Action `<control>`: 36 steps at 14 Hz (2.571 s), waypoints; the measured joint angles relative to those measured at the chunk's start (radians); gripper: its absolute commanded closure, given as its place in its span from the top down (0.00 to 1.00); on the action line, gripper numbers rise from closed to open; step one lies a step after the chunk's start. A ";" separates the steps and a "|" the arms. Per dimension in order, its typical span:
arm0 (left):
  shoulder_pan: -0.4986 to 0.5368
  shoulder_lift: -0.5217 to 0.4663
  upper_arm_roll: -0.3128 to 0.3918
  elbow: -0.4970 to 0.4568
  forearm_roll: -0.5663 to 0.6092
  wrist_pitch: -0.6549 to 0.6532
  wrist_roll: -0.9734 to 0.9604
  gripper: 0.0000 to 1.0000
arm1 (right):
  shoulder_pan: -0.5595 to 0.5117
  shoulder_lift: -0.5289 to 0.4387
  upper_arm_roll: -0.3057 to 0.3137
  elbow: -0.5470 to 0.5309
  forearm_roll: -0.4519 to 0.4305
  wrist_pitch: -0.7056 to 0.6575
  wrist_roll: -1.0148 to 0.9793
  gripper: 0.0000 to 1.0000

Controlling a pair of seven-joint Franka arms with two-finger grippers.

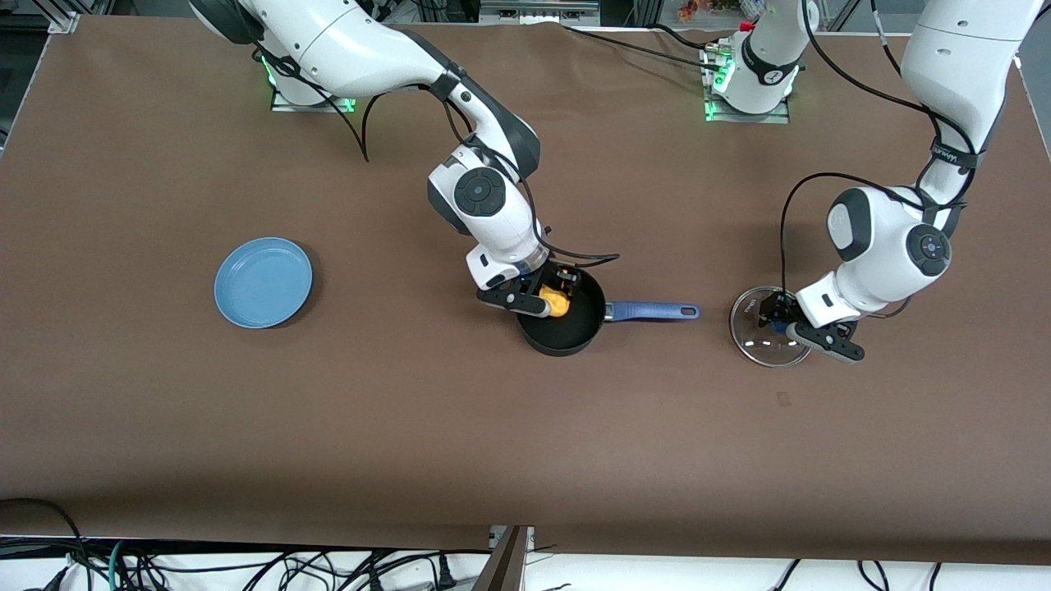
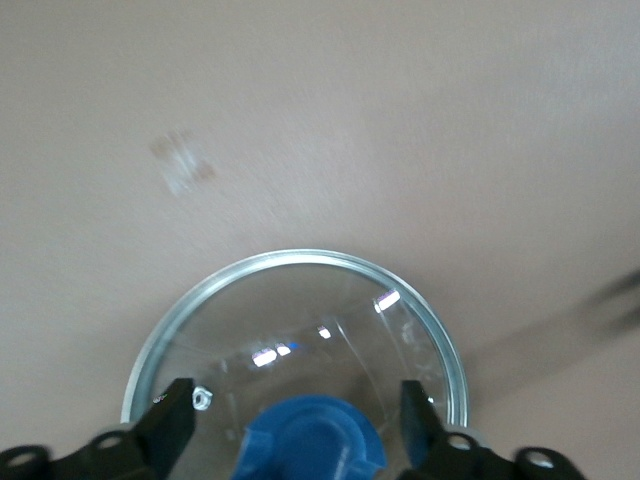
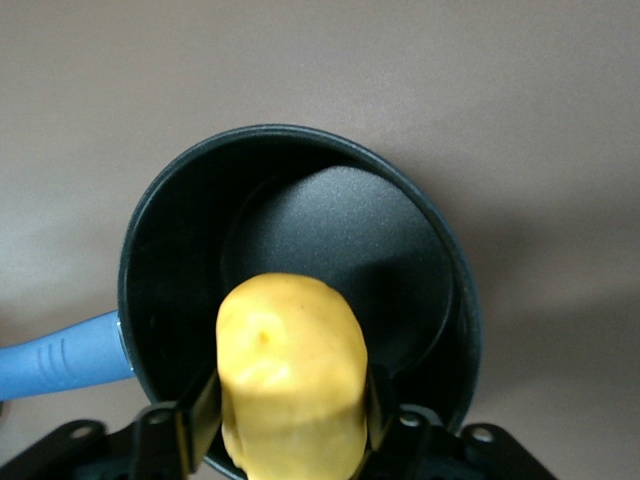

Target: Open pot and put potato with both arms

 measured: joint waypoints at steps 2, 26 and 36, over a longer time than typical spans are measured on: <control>0.000 -0.047 0.001 0.013 -0.001 -0.029 0.000 1.00 | -0.004 -0.001 -0.007 0.026 0.000 -0.010 -0.001 1.00; -0.218 -0.464 0.194 0.403 0.119 -1.103 -0.477 1.00 | -0.576 -0.561 -0.094 0.087 -0.162 -1.060 -0.941 1.00; -0.226 -0.524 0.191 0.365 0.119 -1.059 -0.477 1.00 | -0.587 -0.723 -0.209 -0.113 -0.012 -1.000 -0.999 1.00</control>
